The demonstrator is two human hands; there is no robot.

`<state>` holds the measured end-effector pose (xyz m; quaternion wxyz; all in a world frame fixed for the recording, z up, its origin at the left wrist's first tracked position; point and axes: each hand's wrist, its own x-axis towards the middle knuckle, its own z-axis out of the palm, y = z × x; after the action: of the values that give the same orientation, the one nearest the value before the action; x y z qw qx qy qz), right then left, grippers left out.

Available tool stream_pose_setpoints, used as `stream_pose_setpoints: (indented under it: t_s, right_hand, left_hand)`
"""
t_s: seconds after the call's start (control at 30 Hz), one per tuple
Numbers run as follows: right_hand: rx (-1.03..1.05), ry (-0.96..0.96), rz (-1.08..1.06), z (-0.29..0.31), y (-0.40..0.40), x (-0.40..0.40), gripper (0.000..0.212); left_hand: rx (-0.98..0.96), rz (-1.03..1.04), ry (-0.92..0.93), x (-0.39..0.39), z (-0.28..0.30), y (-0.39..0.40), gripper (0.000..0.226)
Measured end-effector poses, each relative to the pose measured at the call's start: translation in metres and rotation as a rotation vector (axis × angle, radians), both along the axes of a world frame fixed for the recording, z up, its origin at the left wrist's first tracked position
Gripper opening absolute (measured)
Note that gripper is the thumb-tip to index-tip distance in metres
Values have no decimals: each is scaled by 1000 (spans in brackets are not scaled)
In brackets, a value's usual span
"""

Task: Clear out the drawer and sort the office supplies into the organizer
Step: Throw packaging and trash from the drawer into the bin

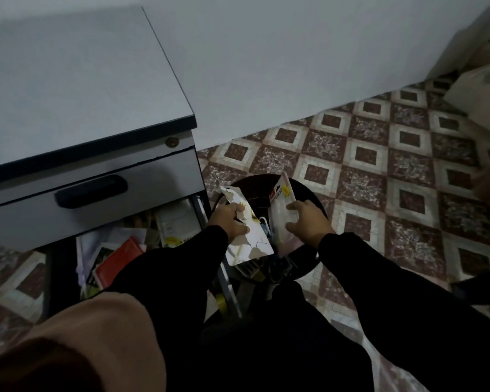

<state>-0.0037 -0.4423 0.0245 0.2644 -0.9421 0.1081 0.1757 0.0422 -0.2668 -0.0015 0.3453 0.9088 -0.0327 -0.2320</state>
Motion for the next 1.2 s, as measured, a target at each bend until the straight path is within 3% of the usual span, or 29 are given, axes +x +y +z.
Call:
stream_pose_setpoints:
  t_s: [0.13,0.4,0.57,0.73,0.87,1.07,1.2]
  right_hand:
    - [14,16,9,-14,-5,8,47]
    - [101,-40,-9,-8,13,2,45]
    - [188,-99,69,5,50,-6,40]
    - [292,-92,164,13,104,-11,37]
    - [345,-81,240,8,152,-16,47]
    - [521,20,205,-15,205,-21,49]
    - [615,58,189,-34,225,-17,38]
  left_hand:
    - [7,24,64,9,-16,4,60]
    - [-311,246,166,3,-20,41,53]
    - [-392,315,97,-26,0,83,45]
    - [-373,337,54,-67,17,144,43]
    - [-304,390,11,-95,11,194,47]
    - [-205,477,78,-117,-6,247,56]
    - [-253,573,109,-121,-21,260,54]
